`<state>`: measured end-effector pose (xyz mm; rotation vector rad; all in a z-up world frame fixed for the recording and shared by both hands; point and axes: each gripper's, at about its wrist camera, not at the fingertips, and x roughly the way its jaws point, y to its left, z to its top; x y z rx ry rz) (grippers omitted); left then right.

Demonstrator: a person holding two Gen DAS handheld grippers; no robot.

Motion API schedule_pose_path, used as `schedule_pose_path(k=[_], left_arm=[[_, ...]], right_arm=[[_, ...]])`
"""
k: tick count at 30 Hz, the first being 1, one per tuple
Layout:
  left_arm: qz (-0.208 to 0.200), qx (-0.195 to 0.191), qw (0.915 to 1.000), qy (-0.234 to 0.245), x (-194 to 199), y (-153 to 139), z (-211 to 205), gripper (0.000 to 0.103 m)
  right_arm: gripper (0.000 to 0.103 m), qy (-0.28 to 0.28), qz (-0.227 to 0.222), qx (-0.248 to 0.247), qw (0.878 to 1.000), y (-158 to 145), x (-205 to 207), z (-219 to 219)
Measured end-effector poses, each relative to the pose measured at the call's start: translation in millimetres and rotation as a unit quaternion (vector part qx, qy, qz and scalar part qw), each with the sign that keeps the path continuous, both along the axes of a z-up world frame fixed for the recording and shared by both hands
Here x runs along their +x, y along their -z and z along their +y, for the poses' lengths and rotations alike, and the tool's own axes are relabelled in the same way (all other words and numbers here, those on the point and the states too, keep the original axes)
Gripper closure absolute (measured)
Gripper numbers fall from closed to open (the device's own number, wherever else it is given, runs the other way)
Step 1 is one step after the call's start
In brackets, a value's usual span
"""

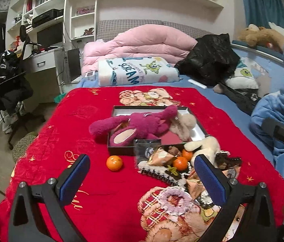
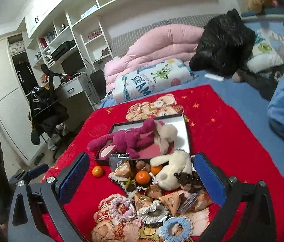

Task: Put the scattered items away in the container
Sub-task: 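Withdraw both grippers from the box back toward the item pile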

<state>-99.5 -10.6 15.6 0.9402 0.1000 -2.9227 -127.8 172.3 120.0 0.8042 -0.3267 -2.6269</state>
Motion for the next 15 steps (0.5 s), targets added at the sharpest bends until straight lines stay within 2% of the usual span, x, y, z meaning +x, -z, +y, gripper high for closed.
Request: schedule_pose_path(k=[3, 11, 13, 15], left_arm=[[-0.026, 0.009, 0.9996, 0.01, -6.4, 10.3, -1.4, 0.0], [-0.076, -0.022, 0.9967, 0.018, -16.7, 44.7, 13.9, 0.0], [-0.086, -0.029, 0.9957, 0.016, -17.0, 51.5, 15.4, 0.0], [-0.099, -0.021, 0.9947, 0.019, -19.2, 59.1, 14.4, 0.0]], right_arm=[[0.0, -0.006, -0.014, 0.007, 1.0, 8.8, -3.5, -3.4], [0.002, -0.035, -0.056, 0.023, 0.998, 31.8, -7.5, -16.2], [0.002, -0.047, -0.083, 0.013, 0.995, 42.7, -8.2, -17.8], [0.002, -0.051, -0.102, 0.004, 0.994, 50.9, -8.2, -18.6]])
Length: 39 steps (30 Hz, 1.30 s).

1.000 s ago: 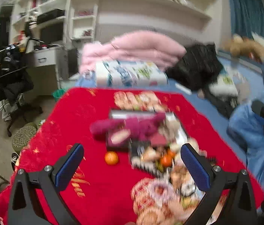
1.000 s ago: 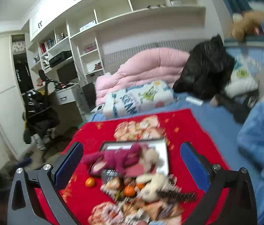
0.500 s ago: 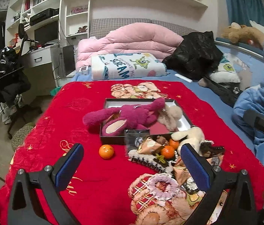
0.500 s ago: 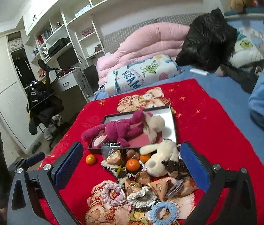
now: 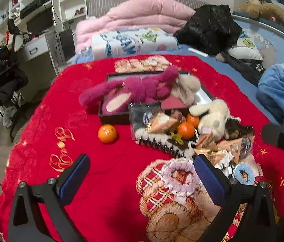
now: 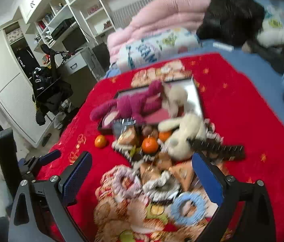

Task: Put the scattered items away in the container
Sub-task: 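Withdraw both grippers from the box back toward the item pile, then grasp the white lace scrunchie with right gripper while left gripper grasps the lavender scrunchie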

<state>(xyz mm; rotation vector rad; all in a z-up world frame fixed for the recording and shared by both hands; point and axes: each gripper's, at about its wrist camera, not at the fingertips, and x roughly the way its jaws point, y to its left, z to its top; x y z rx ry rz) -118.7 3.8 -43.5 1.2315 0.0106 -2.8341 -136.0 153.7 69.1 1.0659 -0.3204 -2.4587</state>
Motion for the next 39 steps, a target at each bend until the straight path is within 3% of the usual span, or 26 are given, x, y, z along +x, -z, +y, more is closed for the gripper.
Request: schedule_pose_path(k=[4, 10, 15, 21, 25, 30, 36, 39], left_arm=[[-0.019, 0.011, 0.9998, -0.003, -6.1, 13.4, -2.3, 0.0], [-0.051, 0.011, 0.9987, 0.0, -12.5, 32.9, 1.3, 0.0], [-0.067, 0.009, 0.9977, 0.002, -19.2, 44.9, 3.9, 0.0], [-0.095, -0.004, 0.9955, 0.006, -28.4, 62.9, 9.6, 0.0], [-0.107, -0.007, 0.9942, 0.008, -34.4, 73.0, 12.9, 0.0], [-0.122, -0.026, 0.9921, 0.005, -40.9, 87.3, 16.6, 0.0], [-0.136, -0.004, 0.9907, 0.002, -44.4, 97.6, 15.8, 0.0], [-0.141, 0.022, 0.9898, -0.008, -45.2, 100.7, 10.2, 0.0]], right_arm=[[0.009, -0.014, -0.028, 0.015, 0.999, 16.2, -1.8, -9.1], [0.009, -0.019, -0.052, 0.03, 0.998, 33.5, -5.0, -15.3], [0.016, -0.016, -0.089, 0.039, 0.995, 53.5, -12.4, -15.3], [0.029, -0.017, -0.12, 0.058, 0.991, 74.0, -20.0, -19.8], [0.049, -0.014, -0.134, 0.073, 0.988, 85.3, -27.1, -21.7], [0.055, -0.01, -0.157, 0.066, 0.985, 98.5, -35.4, -19.1], [0.062, -0.016, -0.152, 0.085, 0.985, 97.7, -35.1, -24.8], [0.072, -0.015, -0.148, 0.093, 0.984, 98.4, -34.1, -25.8]])
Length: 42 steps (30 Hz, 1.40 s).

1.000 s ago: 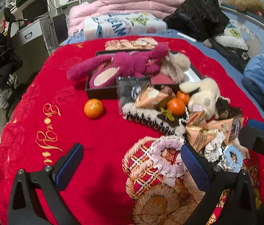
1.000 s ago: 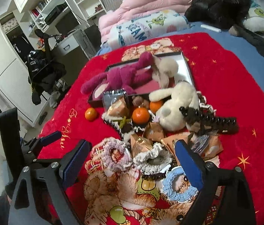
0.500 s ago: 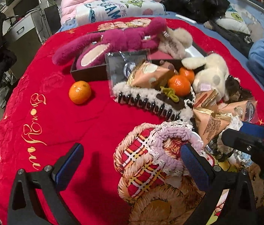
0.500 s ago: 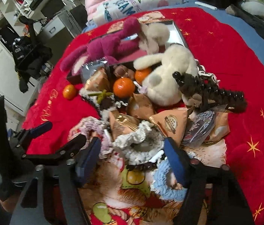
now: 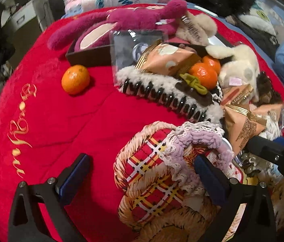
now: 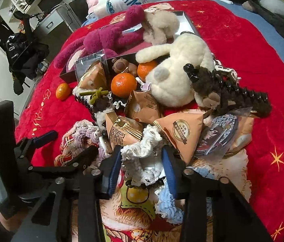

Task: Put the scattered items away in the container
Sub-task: 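Grasp the white lace scrunchie with right gripper while left gripper grasps the lavender scrunchie, then carry both scrunchies up toward the black-framed box with both grippers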

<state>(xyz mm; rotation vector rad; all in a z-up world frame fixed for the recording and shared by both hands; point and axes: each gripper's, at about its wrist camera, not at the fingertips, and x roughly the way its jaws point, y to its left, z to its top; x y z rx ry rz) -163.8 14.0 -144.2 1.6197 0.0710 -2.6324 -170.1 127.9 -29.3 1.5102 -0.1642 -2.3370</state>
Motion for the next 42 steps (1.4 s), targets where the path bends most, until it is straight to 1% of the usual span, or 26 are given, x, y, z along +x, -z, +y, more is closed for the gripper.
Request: schedule_pose_path(k=[2, 3, 6, 9, 11, 14, 15, 17, 19, 20, 21, 22, 24, 26, 28, 31, 33, 34, 36, 38, 40, 42], left_arm=[[0.002, 0.0, 1.0, 0.003, -0.2, 1.4, 0.7, 0.0], [0.004, 0.002, 1.0, 0.003, 0.0, 2.2, 0.8, 0.0], [0.005, 0.009, 0.9999, -0.008, 0.7, 3.6, 0.3, 0.0], [0.004, 0.007, 0.9999, -0.015, 1.5, 4.4, 2.6, 0.0], [-0.001, 0.004, 0.9999, -0.013, 0.9, 4.5, 4.7, 0.0], [-0.012, 0.014, 0.9998, -0.004, -1.2, 4.0, 2.9, 0.0], [-0.011, 0.015, 0.9998, -0.004, -0.7, 3.5, 2.9, 0.003], [-0.005, 0.017, 0.9998, 0.0, 1.3, -0.1, 5.1, 0.015], [0.004, 0.025, 0.9997, 0.005, 3.9, -6.6, 9.0, 0.052], [0.006, 0.028, 0.9996, 0.007, 5.2, -9.7, 11.3, 0.059], [0.009, 0.033, 0.9994, 0.012, 7.0, -12.9, 13.7, 0.078], [0.01, 0.039, 0.9991, 0.016, 8.4, -14.6, 15.6, 0.088], [0.013, 0.04, 0.9989, 0.019, 11.0, -17.4, 19.5, 0.089], [0.022, 0.05, 0.9983, 0.021, 14.8, -21.9, 19.6, 0.089], [0.04, 0.056, 0.9974, 0.023, 17.4, -32.7, 20.1, 0.089], [0.079, 0.043, 0.9956, 0.028, 19.4, -50.4, 25.2, 0.089], [0.09, 0.048, 0.9943, 0.03, 16.8, -58.4, 28.9, 0.089], [0.092, 0.048, 0.9941, 0.031, 19.8, -65.2, 15.5, 0.089], [0.091, 0.047, 0.9941, 0.035, 20.1, -67.9, 17.2, 0.089], [0.087, 0.049, 0.9942, 0.039, 22.2, -71.2, 16.5, 0.089], [0.089, 0.049, 0.9941, 0.04, 25.6, -68.6, 23.6, 0.089], [0.092, 0.057, 0.9933, 0.041, 25.5, -66.9, 23.8, 0.089]], right_arm=[[0.085, -0.002, 0.003, 0.003, 1.0, -0.5, 0.6, -0.7], [0.089, -0.005, 0.004, 0.003, 1.0, -0.7, 0.9, -1.4], [0.089, -0.016, 0.005, 0.008, 1.0, 2.9, 2.4, -8.2], [0.089, -0.021, 0.009, 0.012, 1.0, 2.1, 3.3, -10.8], [0.09, -0.021, 0.01, 0.013, 1.0, 2.2, 3.6, -11.1], [0.09, -0.019, 0.014, 0.011, 1.0, -1.1, 4.1, -9.7], [0.09, -0.019, 0.015, 0.008, 1.0, -2.6, 4.2, -10.0], [0.09, -0.02, 0.015, -0.004, 1.0, -4.6, 4.4, -9.4], [0.091, -0.026, 0.02, -0.016, 0.999, -9.0, 7.4, -8.9], [0.091, -0.029, 0.022, -0.022, 0.999, -11.6, 8.4, -9.5], [0.091, -0.033, 0.023, -0.025, 0.999, -13.2, 9.6, -10.1], [0.091, -0.036, 0.026, -0.028, 0.999, -15.4, 10.5, -10.8], [0.091, -0.035, 0.029, -0.035, 0.998, -18.6, 11.9, -10.3], [0.091, -0.033, 0.032, -0.049, 0.998, -22.1, 11.6, -8.8], [0.091, -0.03, 0.04, -0.058, 0.997, -27.3, 12.4, -5.8], [0.091, -0.025, 0.065, -0.066, 0.995, -36.2, 12.9, -3.6], [0.091, -0.023, 0.073, -0.071, 0.995, -40.7, 11.9, -2.5], [0.091, -0.023, 0.072, -0.075, 0.994, -41.5, 11.1, -2.6], [0.091, -0.024, 0.072, -0.08, 0.994, -42.3, 11.4, -3.7], [0.091, -0.028, 0.079, -0.074, 0.994, -44.8, 15.3, -5.7], [0.091, -0.033, 0.085, -0.074, 0.993, -46.4, 16.0, -9.8], [0.091, -0.037, 0.085, -0.076, 0.993, -46.8, 16.7, -11.8]])
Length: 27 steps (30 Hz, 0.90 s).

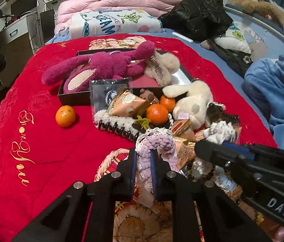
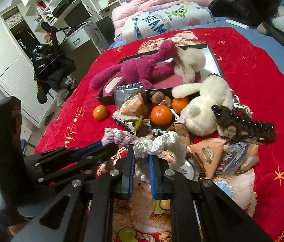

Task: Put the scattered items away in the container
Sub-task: 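Carry both scrunchies up toward the black-framed box with both grippers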

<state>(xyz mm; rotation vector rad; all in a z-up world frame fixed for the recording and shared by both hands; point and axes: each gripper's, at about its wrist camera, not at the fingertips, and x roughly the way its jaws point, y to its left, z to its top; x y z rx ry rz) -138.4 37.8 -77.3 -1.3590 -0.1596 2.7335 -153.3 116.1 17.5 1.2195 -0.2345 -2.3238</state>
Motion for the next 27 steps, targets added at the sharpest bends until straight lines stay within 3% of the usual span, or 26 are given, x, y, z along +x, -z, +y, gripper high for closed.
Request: schedule_pose_path(k=[3, 14, 23, 27], left_arm=[[0.005, 0.013, 0.9999, 0.002, -3.5, 1.4, 2.1, 0.089], [0.018, -0.002, 0.9996, 0.021, -4.1, -0.5, 13.9, 0.089], [0.028, -0.017, 0.9994, 0.01, -10.0, -9.2, 14.1, 0.089], [0.041, 0.002, 0.9991, 0.008, -13.8, -19.7, 13.3, 0.089]], right_arm=[[0.09, -0.001, -0.003, 0.004, 1.0, 2.6, -1.4, -0.5], [0.09, 0.001, -0.006, 0.005, 1.0, 4.7, -2.1, 2.8], [0.09, 0.01, 0.01, -0.004, 1.0, -4.0, -0.4, 5.5], [0.09, 0.016, 0.02, -0.018, 1.0, -7.8, -5.1, 7.7]])
